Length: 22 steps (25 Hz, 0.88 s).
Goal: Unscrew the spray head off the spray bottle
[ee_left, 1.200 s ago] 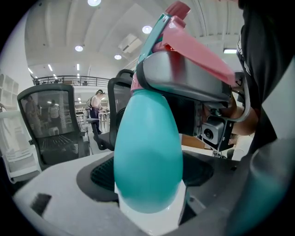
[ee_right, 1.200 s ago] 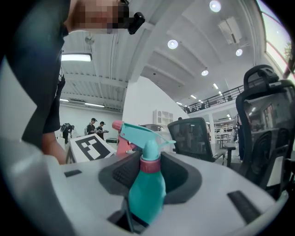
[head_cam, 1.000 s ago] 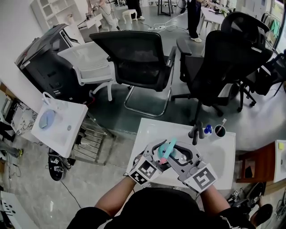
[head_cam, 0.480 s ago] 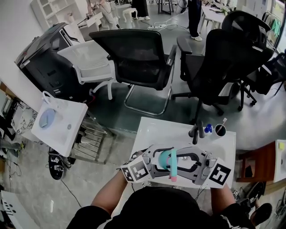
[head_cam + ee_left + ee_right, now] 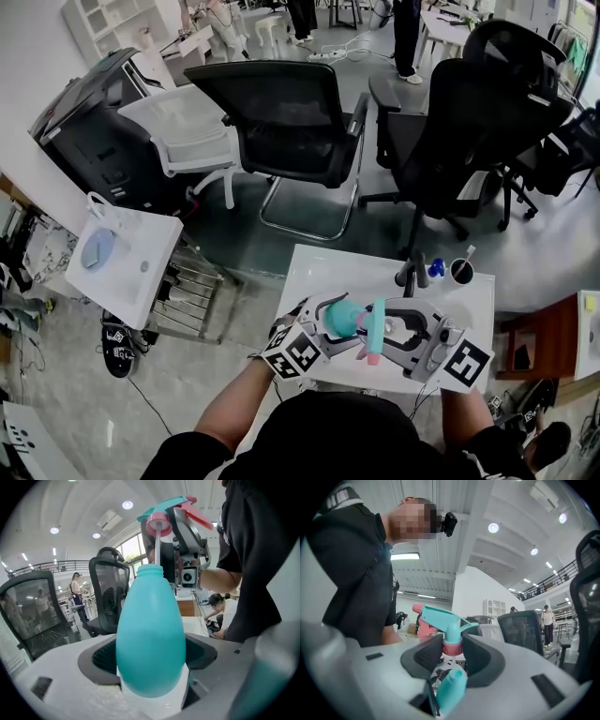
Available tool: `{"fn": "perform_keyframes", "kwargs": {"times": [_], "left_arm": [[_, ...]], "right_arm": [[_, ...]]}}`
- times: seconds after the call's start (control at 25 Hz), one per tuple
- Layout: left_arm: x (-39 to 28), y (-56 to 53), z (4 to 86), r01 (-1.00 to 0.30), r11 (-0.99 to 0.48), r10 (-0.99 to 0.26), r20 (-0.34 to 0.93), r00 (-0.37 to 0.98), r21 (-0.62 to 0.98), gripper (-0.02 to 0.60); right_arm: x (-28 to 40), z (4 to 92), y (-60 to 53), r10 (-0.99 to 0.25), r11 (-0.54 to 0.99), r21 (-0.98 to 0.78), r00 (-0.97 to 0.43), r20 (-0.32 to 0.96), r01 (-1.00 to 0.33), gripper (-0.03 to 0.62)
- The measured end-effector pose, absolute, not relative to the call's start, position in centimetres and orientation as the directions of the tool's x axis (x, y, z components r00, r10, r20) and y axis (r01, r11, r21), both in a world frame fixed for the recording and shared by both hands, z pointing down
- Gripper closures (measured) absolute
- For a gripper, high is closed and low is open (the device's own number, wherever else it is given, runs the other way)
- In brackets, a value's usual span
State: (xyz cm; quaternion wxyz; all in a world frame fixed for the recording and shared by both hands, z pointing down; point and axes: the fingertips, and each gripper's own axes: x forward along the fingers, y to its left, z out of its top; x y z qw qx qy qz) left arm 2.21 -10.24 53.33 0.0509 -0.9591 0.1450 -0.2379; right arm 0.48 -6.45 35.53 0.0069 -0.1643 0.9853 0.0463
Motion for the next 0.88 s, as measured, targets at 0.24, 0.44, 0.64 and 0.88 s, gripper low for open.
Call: {"fn": "perform_keyframes", "kwargs": {"times": [0.24, 0.44, 0.64, 0.88], "left_arm": [[0.8, -12.0, 55.7, -0.329, -0.918, -0.396, 0.501, 0.770, -0.221, 0.173], [-0.3, -13.0, 57.9, -0.361, -0.901, -0.433, 0.549, 0.715, -0.242, 0.173], [-1.5, -13.5, 59.8, -0.388, -0.889, -0.454, 0.581, 0.675, -0.244, 0.173], [-2.4, -14.1, 60.4, -0.464, -0.864, -0.485, 0.570, 0.663, -0.195, 0.173]], "right_arm": [[1.5, 33.8, -7.3, -0.371, 0.921, 0.082, -0.923, -0.104, -0.380, 0.454], [2.8, 32.2, -7.7, -0.398, 0.907, 0.070, -0.901, -0.172, -0.414, 0.454], [3.7, 30.4, -8.0, -0.433, 0.886, 0.064, -0.869, -0.240, -0.459, 0.454], [4.7, 29.8, -8.2, -0.475, 0.858, 0.076, -0.840, -0.263, -0.509, 0.453]]}}
